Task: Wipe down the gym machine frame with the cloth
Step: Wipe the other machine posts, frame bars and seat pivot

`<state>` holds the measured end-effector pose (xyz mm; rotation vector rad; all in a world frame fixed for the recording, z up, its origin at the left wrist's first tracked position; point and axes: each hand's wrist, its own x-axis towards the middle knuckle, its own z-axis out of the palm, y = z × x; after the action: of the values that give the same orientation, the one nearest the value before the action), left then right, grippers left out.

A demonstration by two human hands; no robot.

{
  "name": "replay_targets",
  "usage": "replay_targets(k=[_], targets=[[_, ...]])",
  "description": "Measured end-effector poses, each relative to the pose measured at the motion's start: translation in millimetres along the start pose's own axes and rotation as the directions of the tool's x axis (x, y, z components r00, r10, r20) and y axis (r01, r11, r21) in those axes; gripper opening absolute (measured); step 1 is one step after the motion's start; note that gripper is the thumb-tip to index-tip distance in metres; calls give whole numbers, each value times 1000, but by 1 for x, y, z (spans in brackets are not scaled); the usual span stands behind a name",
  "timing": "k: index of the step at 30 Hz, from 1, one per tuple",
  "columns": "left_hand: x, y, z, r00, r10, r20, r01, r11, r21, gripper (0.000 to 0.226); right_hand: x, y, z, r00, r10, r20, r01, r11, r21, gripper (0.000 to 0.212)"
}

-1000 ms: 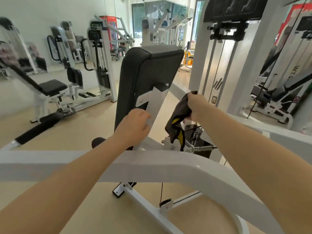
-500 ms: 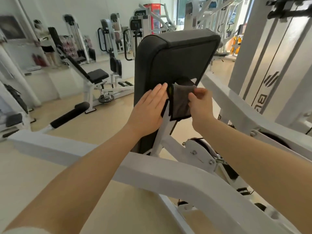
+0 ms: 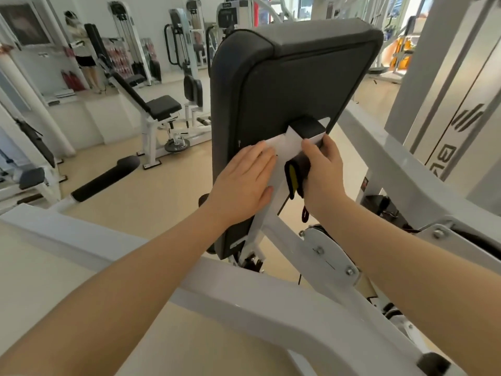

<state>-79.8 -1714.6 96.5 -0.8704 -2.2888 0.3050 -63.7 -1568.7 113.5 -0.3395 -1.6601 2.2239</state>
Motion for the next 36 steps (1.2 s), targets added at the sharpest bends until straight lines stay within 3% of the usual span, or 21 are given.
replay_targets(k=[2,5,8,12,16,21,23,25,28,30,33,36], targets=[[7,7,-3,998,-67,-21,66,997,-46,52,-3,-1,-4,1000,25,7,-25,1000,-13,51],[19,17,-8,988,-139,-73,131,986,-103,48,-8,2,1,997,-43,-57,31,979,-200,56],[23,16,-10,977,-144,-156,120,981,-152,33,-4,4,6,991,-72,-115,52,984,-169,48],[14,-3,-15,991,-25,-135,-3,979,-204,51,9,12,20,987,-60,-150,28,978,-207,58],[0,-23,-16,985,134,-109,-149,978,-144,54,17,29,38,966,181,-183,-191,981,-37,68],[-5,-29,-13,966,221,-134,-236,965,-111,50,13,35,32,954,287,-87,-293,954,-64,65],[-6,-31,-10,962,233,-143,-249,963,-105,50,12,28,29,978,188,-95,-195,977,-81,59],[-7,-30,-7,963,219,-155,-237,965,-109,51,10,13,25,994,-3,-113,-17,983,-183,55],[-4,-26,-9,960,180,-212,-214,966,-146,50,12,-1,18,947,-315,-57,281,904,-323,55],[-3,-24,-8,959,174,-225,-211,966,-149,49,16,4,18,922,-387,-23,356,869,-344,60],[-3,-26,-4,962,214,-171,-221,975,-21,55,20,24,21,981,-193,-30,181,957,-228,73],[-4,-25,1,968,218,-121,-209,975,80,54,22,43,17,998,-50,30,57,960,-275,67]])
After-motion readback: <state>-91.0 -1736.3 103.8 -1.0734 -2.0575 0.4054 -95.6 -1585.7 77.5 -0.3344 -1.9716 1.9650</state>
